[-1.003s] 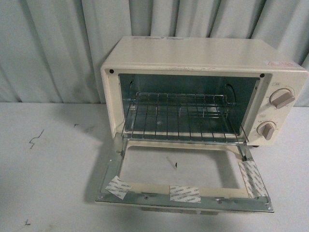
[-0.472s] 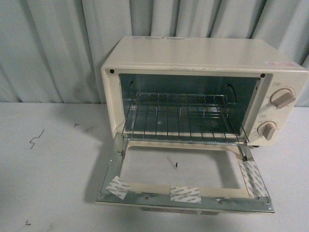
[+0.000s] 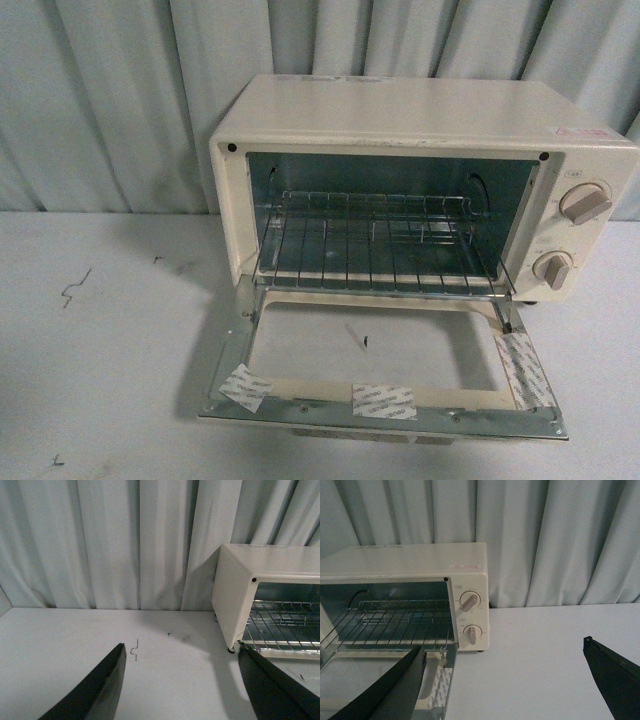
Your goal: Open oven
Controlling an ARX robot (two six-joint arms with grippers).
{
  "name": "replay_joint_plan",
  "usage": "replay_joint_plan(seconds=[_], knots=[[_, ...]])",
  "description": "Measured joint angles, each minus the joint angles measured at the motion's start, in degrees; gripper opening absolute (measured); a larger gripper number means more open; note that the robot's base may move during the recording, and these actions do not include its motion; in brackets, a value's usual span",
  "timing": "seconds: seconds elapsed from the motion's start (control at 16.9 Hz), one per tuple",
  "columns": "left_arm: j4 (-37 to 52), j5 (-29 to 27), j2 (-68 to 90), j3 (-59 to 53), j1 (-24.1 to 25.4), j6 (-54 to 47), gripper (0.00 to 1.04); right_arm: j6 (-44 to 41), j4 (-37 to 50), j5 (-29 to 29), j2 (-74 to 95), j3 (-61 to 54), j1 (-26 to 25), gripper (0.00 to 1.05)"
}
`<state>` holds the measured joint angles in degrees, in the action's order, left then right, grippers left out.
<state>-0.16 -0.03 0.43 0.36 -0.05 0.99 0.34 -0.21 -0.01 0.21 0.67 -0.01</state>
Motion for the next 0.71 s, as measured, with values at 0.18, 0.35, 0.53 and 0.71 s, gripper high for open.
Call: replay_joint_plan(seconds=[0.18, 0.35, 0.53, 0.71], knots=[[0.0, 0.0, 0.0, 0.0, 0.0, -0.04, 1.0, 0.0, 0.0, 0.0, 0.0, 0.0, 0.0, 0.98], [0.0, 0.02, 0.0, 0.0, 0.0, -0.02, 0.98, -0.02, 0.0, 0.02, 0.0, 0.0, 0.0, 0.98], [0.0, 0.0, 0.0, 0.0, 0.0, -0.02, 0.98, 0.0, 0.0, 0.02, 0.0, 0.0, 0.0, 0.98], [0.0, 0.0, 0.0, 0.0, 0.0, -0.02, 0.98, -0.02, 0.0, 0.0, 0.0, 0.0, 0.0, 0.98]])
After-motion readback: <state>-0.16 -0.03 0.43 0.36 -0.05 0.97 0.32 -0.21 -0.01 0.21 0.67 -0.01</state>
